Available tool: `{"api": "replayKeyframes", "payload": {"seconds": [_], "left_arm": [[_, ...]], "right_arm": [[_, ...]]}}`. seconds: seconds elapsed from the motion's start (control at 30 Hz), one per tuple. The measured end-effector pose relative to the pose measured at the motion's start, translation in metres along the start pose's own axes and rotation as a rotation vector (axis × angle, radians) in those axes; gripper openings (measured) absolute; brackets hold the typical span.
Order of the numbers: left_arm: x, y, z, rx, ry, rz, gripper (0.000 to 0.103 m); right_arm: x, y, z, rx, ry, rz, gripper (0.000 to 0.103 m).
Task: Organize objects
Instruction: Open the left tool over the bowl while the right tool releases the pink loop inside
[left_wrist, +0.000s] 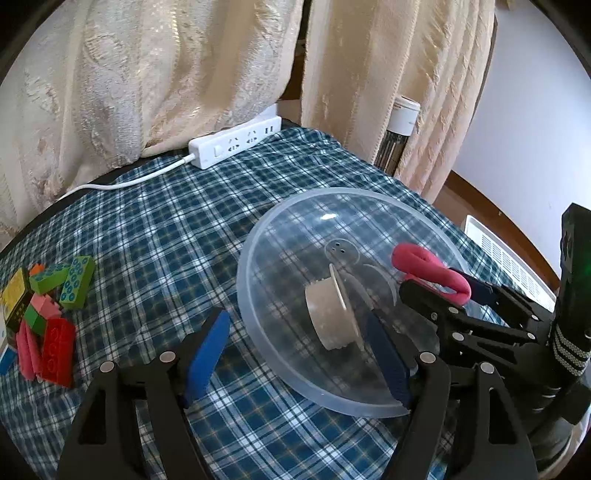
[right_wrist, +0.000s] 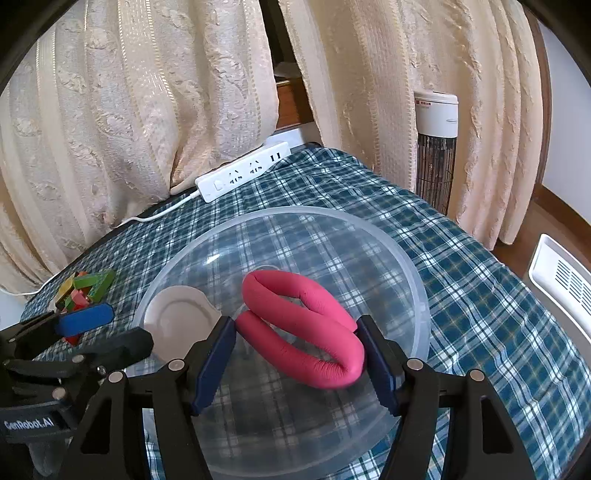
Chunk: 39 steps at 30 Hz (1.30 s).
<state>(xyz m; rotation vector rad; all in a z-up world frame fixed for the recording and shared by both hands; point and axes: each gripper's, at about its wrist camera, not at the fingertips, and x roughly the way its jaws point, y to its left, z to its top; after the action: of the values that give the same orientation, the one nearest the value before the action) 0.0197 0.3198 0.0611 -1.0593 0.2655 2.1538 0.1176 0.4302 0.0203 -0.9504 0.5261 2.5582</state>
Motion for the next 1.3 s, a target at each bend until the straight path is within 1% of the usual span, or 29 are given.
{"api": "replayKeyframes", "payload": {"seconds": [0.13, 0.37, 0.9, 1.3], "left_arm": [[-0.002, 0.003, -0.002, -0.003, -0.001, 0.018, 0.077], [-0.002, 0.007, -0.005, 0.011, -0.009, 0.087, 0.077], [-0.013, 0.025, -0.011, -0.029, -0.015, 0.107, 0.077], [-0.029, 0.061, -0.019, -0.102, -0.026, 0.149, 0.077]], "right_arm": [[-0.001, 0.000, 0.001, 0.008, 0.001, 0.006, 0.072], [-0.003, 0.003, -0.001, 0.011, 0.000, 0.009, 0.074], [-0.011, 0.022, -0.001, -0.004, -0.007, 0.030, 0.075], [-0.016, 0.058, 0.000, -0.061, -0.013, 0.067, 0.075]]}}
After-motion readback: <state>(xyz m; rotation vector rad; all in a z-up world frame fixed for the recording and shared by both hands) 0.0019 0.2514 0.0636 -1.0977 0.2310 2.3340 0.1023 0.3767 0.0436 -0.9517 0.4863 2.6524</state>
